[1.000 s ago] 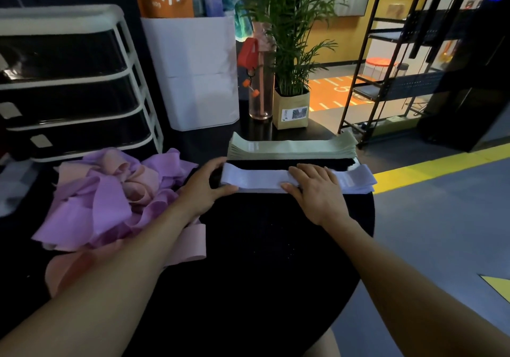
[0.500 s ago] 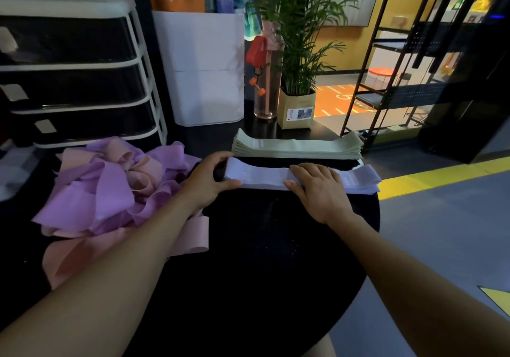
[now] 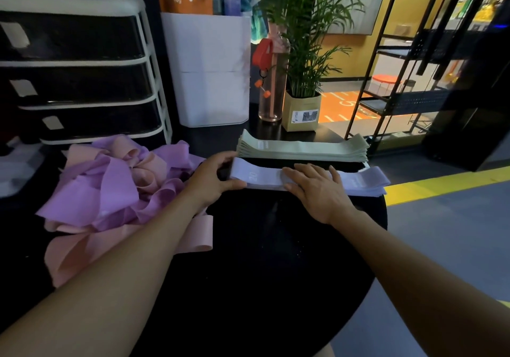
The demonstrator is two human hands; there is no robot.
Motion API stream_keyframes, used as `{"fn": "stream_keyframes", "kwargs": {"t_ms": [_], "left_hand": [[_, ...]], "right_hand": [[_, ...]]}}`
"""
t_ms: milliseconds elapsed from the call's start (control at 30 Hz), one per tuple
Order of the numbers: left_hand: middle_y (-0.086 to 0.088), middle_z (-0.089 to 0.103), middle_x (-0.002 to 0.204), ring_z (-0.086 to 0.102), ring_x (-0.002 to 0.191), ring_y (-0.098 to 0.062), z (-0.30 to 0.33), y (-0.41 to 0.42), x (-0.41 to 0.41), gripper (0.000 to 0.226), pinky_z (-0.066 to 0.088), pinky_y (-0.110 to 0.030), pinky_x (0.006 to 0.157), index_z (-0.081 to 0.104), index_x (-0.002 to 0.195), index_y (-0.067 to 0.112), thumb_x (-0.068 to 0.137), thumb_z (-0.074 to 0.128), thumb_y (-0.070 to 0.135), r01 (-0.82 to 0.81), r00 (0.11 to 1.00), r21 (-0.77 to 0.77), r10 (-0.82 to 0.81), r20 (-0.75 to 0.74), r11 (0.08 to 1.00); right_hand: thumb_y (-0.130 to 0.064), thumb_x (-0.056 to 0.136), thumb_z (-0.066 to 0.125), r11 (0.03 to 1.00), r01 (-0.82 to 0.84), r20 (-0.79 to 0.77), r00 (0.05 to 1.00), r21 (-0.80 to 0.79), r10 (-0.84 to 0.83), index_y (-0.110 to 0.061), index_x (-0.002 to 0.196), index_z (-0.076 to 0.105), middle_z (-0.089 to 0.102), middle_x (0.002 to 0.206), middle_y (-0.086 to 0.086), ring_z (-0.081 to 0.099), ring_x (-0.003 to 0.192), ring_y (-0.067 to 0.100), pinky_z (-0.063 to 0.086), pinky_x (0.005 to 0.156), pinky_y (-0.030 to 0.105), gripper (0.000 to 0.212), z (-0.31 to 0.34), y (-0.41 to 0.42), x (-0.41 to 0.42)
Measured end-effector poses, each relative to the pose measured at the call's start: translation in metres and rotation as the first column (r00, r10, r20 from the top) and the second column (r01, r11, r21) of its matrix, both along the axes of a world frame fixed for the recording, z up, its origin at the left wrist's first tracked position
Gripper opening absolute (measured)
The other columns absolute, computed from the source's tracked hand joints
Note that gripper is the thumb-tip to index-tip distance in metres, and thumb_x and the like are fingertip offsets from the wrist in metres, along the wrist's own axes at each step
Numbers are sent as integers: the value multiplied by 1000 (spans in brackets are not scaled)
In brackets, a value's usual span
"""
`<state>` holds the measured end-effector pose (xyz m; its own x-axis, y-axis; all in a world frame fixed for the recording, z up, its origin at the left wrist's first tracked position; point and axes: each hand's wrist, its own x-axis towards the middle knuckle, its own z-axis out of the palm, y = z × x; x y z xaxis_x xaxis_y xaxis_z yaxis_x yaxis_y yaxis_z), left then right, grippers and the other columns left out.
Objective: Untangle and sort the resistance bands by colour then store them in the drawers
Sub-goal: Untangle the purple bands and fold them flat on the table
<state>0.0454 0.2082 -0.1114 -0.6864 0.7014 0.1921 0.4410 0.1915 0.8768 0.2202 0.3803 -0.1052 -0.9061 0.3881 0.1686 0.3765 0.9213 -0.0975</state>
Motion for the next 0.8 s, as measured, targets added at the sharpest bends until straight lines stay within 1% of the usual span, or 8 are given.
{"fn": "stream_keyframes", "kwargs": {"t_ms": [167,267,333,500,567,633,700,800], "left_hand": [[5,55,129,49,122,-13,0,0,-2,65,37,-29,102,51,127,28,71,79,14,-15,1000,-4,15,1,1000],[7,54,124,48,119,-11,3,0,2,62,36,-24,98,51,127,26,73,78,12,-9,1000,22,9,4,1000],[5,55,125,48,118,-10,4,-1,4,61,35,-22,96,51,127,25,74,77,11,-3,1000,34,3,1,999],[8,52,124,46,119,-9,5,-4,4,65,35,-25,99,47,132,30,76,75,12,-2,1000,24,2,0,1000],[6,50,127,46,119,-11,4,-4,2,60,36,-27,101,50,129,30,77,74,14,-4,999,-1,4,-48,1000],[5,48,124,46,118,-13,4,-4,1,50,34,-23,99,56,123,27,78,74,16,-16,994,-27,13,-106,1000],[6,46,121,46,117,-14,3,-3,2,44,32,-21,97,59,117,26,77,75,17,-28,991,-29,24,-132,999],[9,43,123,44,120,-12,2,-4,5,46,30,-22,100,59,118,25,75,76,20,-16,979,-60,4,-204,998]], "right_hand": [[-50,98,19,999,34,-33,999,-16,-34,-37,144,26,28,151,-7,15,143,18,2,115,53,49,-4,-1,1],[-50,98,18,998,57,-39,998,-11,-57,-36,144,26,27,151,-7,15,143,18,3,114,53,49,-4,0,3],[-50,98,18,998,61,-43,997,-10,-61,-37,144,27,28,151,-7,15,143,18,4,115,52,49,-5,-2,4],[-50,98,18,999,39,-49,998,5,-39,-36,144,27,29,151,-7,17,143,19,7,116,49,49,-5,-4,1],[-49,99,19,999,38,-55,998,1,-38,-36,144,27,29,151,-6,18,143,19,9,116,48,48,-4,-5,0],[-48,99,20,999,39,-60,997,2,-39,-36,144,28,30,151,-6,18,142,20,10,116,48,47,-5,-5,0],[-48,99,20,999,39,-62,997,2,-38,-36,144,28,29,151,-6,18,142,19,11,115,48,47,-5,-5,0],[-49,99,22,999,31,-33,999,-30,-32,-35,145,27,25,153,-6,15,143,19,9,116,48,48,-3,-4,0]]}}
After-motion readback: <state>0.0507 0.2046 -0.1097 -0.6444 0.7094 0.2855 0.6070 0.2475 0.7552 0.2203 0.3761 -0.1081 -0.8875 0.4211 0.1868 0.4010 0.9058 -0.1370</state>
